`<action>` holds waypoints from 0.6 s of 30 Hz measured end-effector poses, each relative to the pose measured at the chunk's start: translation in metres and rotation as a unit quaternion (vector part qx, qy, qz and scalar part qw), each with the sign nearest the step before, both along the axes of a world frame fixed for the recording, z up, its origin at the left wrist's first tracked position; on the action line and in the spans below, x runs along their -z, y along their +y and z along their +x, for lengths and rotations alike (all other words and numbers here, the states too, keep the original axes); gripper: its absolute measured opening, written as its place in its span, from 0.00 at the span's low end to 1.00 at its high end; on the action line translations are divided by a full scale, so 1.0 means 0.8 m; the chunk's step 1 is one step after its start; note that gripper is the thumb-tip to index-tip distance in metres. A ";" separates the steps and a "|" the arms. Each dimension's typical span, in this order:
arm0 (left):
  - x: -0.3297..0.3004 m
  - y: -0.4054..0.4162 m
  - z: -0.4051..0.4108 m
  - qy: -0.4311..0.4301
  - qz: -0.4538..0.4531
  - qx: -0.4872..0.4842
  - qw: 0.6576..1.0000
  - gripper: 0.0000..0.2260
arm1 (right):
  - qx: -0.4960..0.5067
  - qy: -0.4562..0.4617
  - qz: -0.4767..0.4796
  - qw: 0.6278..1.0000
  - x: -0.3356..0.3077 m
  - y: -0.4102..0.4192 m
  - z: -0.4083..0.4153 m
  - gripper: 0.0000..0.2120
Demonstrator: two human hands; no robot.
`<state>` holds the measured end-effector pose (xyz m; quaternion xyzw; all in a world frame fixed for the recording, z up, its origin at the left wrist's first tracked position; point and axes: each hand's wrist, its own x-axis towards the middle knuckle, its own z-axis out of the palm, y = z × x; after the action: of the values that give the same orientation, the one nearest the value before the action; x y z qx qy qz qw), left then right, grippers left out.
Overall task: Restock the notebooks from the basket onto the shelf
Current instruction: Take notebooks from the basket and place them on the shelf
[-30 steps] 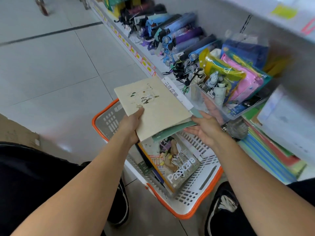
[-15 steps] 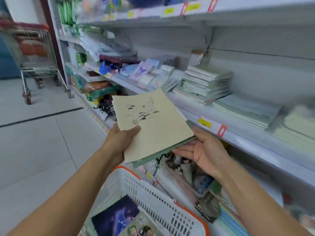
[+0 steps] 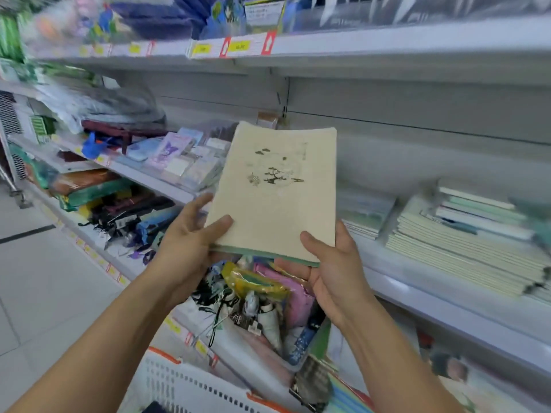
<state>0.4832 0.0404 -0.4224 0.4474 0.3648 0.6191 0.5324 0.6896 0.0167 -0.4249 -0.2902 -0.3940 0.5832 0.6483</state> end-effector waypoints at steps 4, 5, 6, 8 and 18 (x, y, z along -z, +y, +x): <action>-0.026 0.012 0.058 0.018 0.018 0.024 0.999 0.17 | 0.117 0.065 0.018 0.991 -0.022 0.013 0.026 0.18; -0.033 0.021 0.072 0.016 0.004 0.038 0.999 0.17 | 0.130 0.074 0.007 0.989 -0.026 0.018 0.032 0.18; -0.041 0.031 0.084 0.022 -0.016 0.047 0.999 0.19 | 0.141 0.079 -0.011 0.987 -0.030 0.024 0.039 0.18; -0.051 0.055 0.107 0.050 -0.057 0.049 0.996 0.24 | 0.144 0.094 -0.054 0.984 -0.036 0.038 0.055 0.16; -0.053 0.145 0.164 0.199 -0.129 0.023 0.971 0.29 | 0.192 0.083 -0.146 0.967 -0.045 0.082 0.079 0.18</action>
<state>0.6146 0.1565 -0.3797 0.4971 0.5299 0.4528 0.5167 0.7524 0.0826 -0.3892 -0.4024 -0.1870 0.5210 0.7292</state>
